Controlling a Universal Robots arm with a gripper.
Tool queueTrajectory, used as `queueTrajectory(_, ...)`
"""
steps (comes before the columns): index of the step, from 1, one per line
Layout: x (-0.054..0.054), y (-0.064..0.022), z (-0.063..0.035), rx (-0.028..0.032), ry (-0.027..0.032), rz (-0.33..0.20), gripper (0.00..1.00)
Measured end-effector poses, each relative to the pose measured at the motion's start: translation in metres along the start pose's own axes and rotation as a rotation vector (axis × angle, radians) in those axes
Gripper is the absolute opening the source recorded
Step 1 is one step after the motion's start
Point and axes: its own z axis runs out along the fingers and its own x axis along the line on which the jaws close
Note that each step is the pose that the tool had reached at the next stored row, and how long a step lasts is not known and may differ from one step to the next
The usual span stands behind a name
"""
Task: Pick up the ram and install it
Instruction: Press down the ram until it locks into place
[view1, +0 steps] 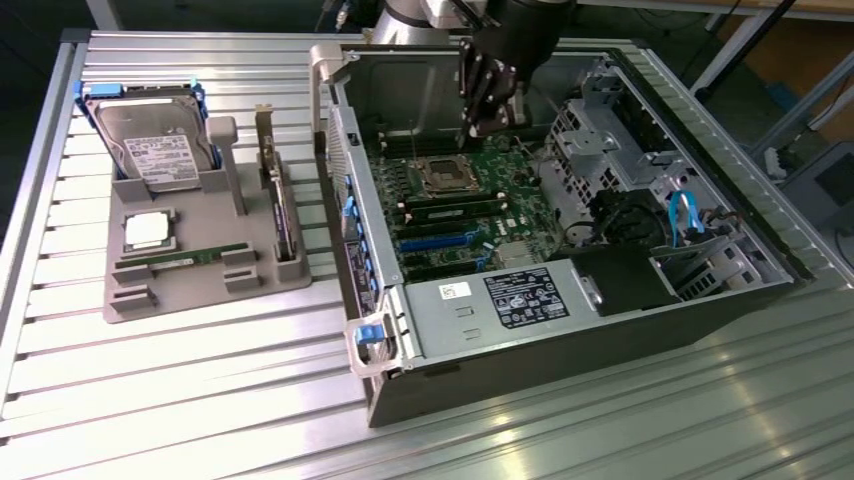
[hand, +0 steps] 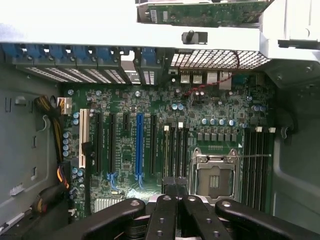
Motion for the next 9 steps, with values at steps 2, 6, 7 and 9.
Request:
queueTrajectory(2,0.000,-0.0035,-0.0001,0.0000,0.0000,0.000,0.10)
queueTrajectory(6,0.000,-0.0139,-0.0004,0.0000,0.0000,0.000,0.10)
queueTrajectory(7,0.001,-0.0156,-0.0005,0.0000,-0.0001,0.000,0.10)
queueTrajectory(9,0.001,-0.0193,-0.0006,0.0000,0.0000,0.000,0.10)
